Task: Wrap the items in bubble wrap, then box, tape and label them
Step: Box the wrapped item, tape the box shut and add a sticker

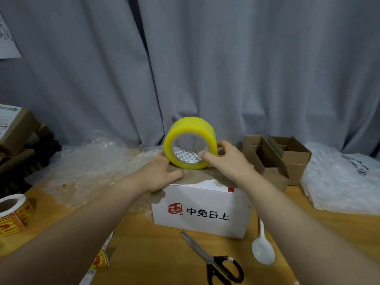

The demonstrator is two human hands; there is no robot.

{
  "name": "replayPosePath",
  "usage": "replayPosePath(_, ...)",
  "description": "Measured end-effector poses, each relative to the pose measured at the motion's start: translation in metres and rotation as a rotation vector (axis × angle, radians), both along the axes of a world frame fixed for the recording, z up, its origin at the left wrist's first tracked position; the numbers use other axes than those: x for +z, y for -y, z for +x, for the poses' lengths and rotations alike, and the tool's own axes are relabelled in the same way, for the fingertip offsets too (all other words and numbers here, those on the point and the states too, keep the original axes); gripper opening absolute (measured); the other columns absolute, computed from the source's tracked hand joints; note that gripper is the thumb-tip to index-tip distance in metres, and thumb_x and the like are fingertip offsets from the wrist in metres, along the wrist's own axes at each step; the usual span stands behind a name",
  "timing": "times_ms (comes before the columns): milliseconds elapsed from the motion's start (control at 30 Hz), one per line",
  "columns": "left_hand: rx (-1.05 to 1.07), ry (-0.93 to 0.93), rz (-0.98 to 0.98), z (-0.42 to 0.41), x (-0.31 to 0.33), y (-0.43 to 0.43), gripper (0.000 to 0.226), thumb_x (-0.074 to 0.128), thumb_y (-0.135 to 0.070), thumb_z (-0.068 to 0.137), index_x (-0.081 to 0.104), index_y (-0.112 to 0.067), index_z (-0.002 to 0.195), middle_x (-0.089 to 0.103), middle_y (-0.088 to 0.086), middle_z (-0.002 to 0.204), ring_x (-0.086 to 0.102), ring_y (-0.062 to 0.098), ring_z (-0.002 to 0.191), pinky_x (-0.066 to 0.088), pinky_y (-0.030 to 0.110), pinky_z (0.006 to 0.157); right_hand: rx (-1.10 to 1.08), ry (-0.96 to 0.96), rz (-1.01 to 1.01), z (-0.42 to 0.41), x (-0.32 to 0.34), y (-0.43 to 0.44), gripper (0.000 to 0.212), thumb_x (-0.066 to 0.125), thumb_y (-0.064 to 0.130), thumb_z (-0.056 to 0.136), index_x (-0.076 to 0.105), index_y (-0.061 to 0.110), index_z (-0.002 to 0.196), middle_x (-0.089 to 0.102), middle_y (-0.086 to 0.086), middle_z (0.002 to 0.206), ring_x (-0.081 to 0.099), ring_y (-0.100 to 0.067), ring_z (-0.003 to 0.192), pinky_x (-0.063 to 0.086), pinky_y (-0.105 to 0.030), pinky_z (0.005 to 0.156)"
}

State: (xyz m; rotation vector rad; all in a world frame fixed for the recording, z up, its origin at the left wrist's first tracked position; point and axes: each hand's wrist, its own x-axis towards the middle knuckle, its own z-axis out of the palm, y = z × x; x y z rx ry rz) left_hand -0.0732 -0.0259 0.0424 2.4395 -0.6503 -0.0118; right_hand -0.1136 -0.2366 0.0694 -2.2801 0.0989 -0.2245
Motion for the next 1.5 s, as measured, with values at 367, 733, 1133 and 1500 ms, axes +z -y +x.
replayPosePath(367, 0.078, -0.058, 0.182, -0.014, 0.012, 0.002, 0.095, 0.044, -0.080, 0.074, 0.021, -0.026, 0.148, 0.026, -0.006, 0.154, 0.027, 0.018, 0.139, 0.022, 0.040, 0.115, 0.181, 0.322, -0.285, -0.005, 0.054, 0.010, 0.067, 0.054, 0.001, 0.083, 0.047, 0.041, 0.136, 0.036, -0.002, 0.104, 0.051, -0.023, 0.094, 0.042, -0.037, 0.096)
replayPosePath(733, 0.044, 0.021, 0.699, -0.020, 0.029, 0.012, 0.088, 0.012, -0.072, 0.087, -0.005, -0.014, 0.151, -0.010, 0.003, 0.159, -0.012, 0.013, 0.145, -0.011, 0.042, 0.117, 0.159, 0.227, -0.601, -0.023, 0.074, 0.035, 0.057, 0.046, 0.001, 0.085, 0.060, 0.046, 0.118, 0.045, 0.001, 0.105, 0.051, -0.025, 0.101, 0.045, -0.037, 0.078)
replayPosePath(1133, -0.155, 0.113, 0.549, -0.037, 0.021, 0.044, 0.114, 0.051, -0.076, 0.073, -0.005, -0.016, 0.152, -0.003, 0.002, 0.160, 0.004, 0.017, 0.147, 0.010, 0.032, 0.116, 0.323, 0.294, -0.320, -0.008, 0.073, 0.049, 0.048, 0.070, 0.007, 0.078, 0.061, 0.024, 0.123, 0.061, 0.009, 0.110, 0.056, -0.002, 0.088, 0.043, -0.021, 0.083)
replayPosePath(1500, -0.210, -0.022, 0.505, -0.018, 0.028, 0.029, 0.114, 0.059, -0.071, 0.070, -0.007, -0.025, 0.151, 0.001, -0.009, 0.159, 0.013, 0.011, 0.144, 0.017, 0.029, 0.115, 0.326, -0.263, -0.849, -0.033, 0.100, 0.086, 0.055, 0.072, 0.015, 0.075, 0.062, 0.047, 0.119, 0.068, 0.014, 0.100, 0.061, -0.006, 0.078, 0.052, -0.020, 0.068)
